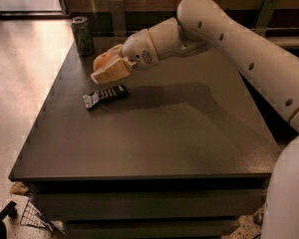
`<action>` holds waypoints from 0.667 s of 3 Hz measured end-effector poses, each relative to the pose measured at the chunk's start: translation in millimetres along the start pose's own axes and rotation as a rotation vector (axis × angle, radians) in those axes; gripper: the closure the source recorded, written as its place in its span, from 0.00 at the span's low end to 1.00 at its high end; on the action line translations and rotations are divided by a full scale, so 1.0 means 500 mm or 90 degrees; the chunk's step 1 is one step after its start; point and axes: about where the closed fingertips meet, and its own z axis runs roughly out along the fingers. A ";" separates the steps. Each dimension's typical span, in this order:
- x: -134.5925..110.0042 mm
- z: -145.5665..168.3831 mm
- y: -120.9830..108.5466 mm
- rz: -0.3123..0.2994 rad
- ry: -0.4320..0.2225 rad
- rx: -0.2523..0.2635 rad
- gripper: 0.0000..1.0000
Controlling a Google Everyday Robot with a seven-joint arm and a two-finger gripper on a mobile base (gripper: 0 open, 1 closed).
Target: Move orange near green can
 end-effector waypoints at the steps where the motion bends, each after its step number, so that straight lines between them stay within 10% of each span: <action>1: -0.030 -0.044 -0.115 -0.002 -0.028 0.064 1.00; 2: -0.039 -0.077 -0.196 -0.006 -0.050 0.147 1.00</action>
Offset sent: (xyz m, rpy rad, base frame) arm 0.1647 -0.0445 0.0336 0.1126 -0.1620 -0.4187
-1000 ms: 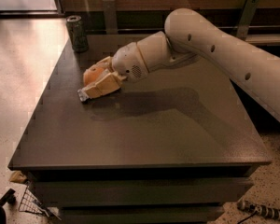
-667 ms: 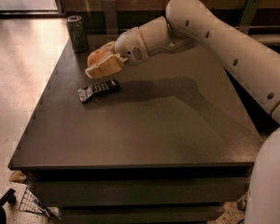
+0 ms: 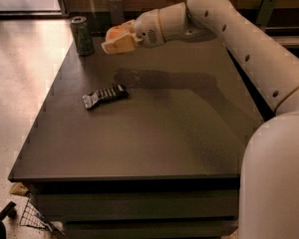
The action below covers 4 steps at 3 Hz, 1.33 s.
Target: Move orange near green can
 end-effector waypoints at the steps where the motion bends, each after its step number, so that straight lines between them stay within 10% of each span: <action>1: 0.005 -0.013 -0.066 0.000 0.002 0.100 1.00; 2: 0.025 -0.014 -0.112 0.008 0.011 0.187 1.00; 4: 0.043 0.007 -0.152 0.018 0.020 0.217 1.00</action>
Offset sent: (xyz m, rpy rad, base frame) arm 0.0840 -0.0384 -0.0169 -0.0432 -0.1192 -0.4749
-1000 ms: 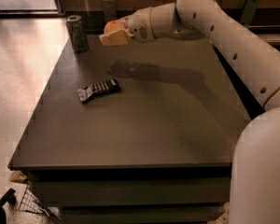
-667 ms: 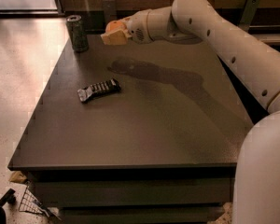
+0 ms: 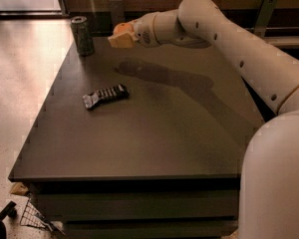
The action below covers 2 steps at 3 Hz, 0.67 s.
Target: Move orange near green can
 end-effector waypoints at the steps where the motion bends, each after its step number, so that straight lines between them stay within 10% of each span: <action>1: -0.001 0.033 -0.024 0.008 0.023 0.032 1.00; 2: 0.012 0.077 -0.066 0.022 0.028 0.078 1.00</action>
Offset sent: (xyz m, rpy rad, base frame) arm 0.0831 0.0160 -0.0245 -0.0246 -0.0039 -0.2387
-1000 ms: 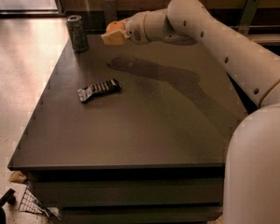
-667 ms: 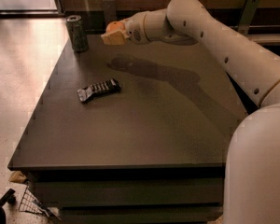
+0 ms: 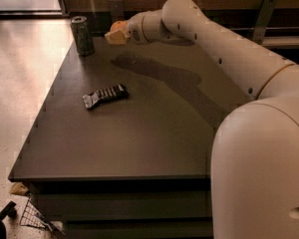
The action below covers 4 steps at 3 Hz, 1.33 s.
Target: Move orange near green can
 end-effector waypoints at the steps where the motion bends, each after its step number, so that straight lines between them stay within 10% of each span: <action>1: 0.024 0.039 -0.020 0.016 -0.008 0.022 1.00; 4: 0.089 0.133 -0.016 0.059 -0.024 -0.032 1.00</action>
Offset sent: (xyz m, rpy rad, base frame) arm 0.0365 0.0109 -0.0555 0.1037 0.0312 -0.0441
